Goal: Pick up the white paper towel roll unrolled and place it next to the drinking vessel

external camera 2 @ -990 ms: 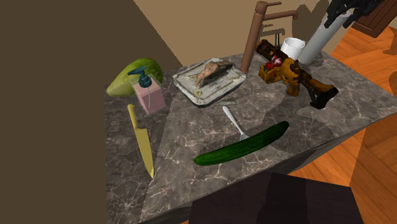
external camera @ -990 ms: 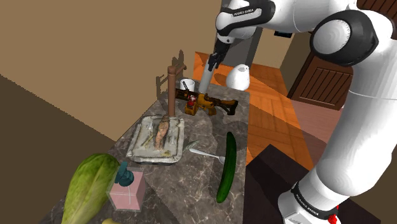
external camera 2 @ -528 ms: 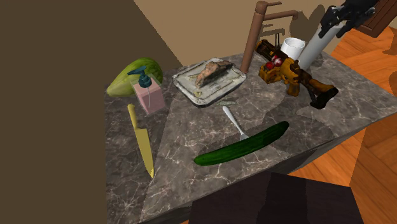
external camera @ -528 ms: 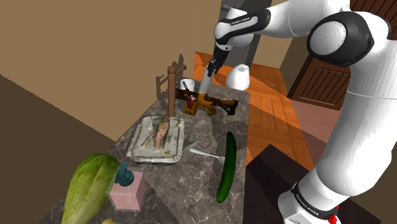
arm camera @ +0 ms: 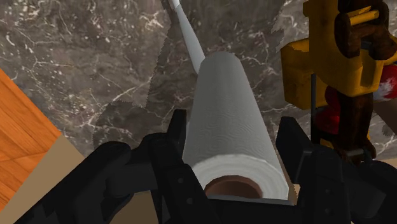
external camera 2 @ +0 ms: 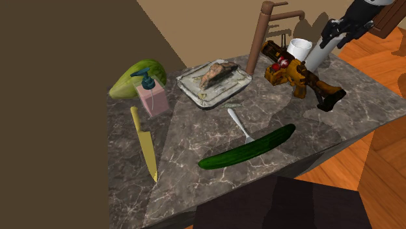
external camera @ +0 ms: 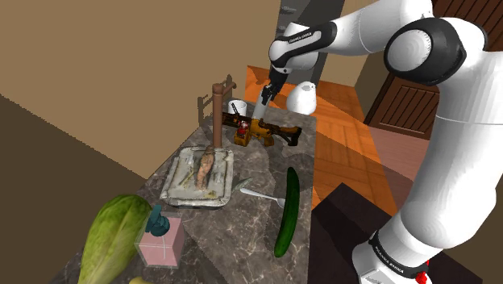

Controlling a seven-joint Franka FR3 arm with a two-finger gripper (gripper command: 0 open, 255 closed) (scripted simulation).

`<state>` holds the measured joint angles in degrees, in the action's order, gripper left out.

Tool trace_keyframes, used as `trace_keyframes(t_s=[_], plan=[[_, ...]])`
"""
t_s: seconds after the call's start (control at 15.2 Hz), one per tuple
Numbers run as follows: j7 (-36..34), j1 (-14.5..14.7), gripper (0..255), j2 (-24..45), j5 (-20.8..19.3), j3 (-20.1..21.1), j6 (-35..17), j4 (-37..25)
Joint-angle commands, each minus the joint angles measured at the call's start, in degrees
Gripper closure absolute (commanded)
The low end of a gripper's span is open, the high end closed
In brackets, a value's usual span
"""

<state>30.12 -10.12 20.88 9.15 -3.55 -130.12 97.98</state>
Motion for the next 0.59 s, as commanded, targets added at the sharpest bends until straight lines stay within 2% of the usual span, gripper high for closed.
trace_keyframes(t_s=[0.0, 0.33, 0.4, 0.53], plan=[[0.1, 0.0, 255, 0.0, 0.0, 0.0, -0.2, 0.1], [0.1, 0.0, 255, 0.0, 0.0, 0.0, -0.2, 0.1], [0.1, 0.0, 0, 0.0, 0.0, 0.0, -0.2, 0.1], [0.1, 0.0, 0, 0.0, 0.0, 0.0, -0.2, 0.1]])
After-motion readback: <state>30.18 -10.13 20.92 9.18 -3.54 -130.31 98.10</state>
